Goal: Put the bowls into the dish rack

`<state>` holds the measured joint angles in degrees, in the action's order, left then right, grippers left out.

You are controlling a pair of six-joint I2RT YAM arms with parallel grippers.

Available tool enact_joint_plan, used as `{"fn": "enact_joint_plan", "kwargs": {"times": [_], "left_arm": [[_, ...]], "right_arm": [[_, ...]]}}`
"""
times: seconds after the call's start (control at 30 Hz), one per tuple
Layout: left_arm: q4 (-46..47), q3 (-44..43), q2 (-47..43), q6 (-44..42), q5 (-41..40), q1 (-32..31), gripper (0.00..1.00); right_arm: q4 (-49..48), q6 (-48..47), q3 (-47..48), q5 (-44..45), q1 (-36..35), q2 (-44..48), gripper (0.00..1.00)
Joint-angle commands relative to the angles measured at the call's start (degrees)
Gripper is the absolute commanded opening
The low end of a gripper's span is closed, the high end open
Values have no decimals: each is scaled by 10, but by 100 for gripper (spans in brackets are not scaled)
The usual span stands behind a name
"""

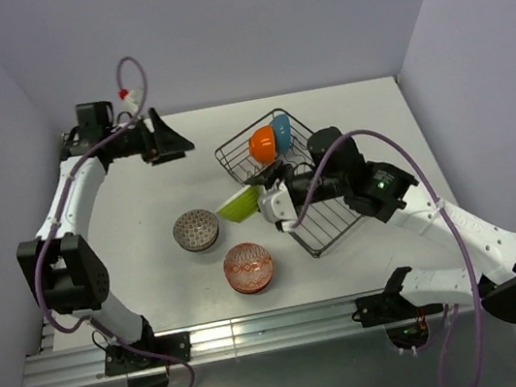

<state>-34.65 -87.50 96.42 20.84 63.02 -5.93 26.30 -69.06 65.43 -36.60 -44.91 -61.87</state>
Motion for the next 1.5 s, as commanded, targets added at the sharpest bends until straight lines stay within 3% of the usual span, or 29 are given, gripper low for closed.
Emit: {"fn": "enact_joint_plan", "kwargs": {"times": [0.0, 0.2, 0.43, 0.63, 0.83, 1.47], "left_arm": [[120, 16, -76, 67, -107, 53, 86], [154, 52, -142, 39, -182, 86, 90], [215, 116, -208, 70, -200, 87, 90], [245, 170, -241, 101, -203, 86, 91], [245, 188, -249, 110, -204, 86, 91], [266, 218, -245, 128, -202, 86, 91]], "right_arm": [[-36, 135, 71, 3, 31, -26, 34], [-35, 410, 172, 74, 111, -135, 27], [48, 592, 271, 122, 162, -263, 26], [36, 712, 305, 118, 196, -331, 23], [16, 770, 292, 123, 199, -366, 22], [-29, 789, 289, 219, 199, -420, 20]]}}
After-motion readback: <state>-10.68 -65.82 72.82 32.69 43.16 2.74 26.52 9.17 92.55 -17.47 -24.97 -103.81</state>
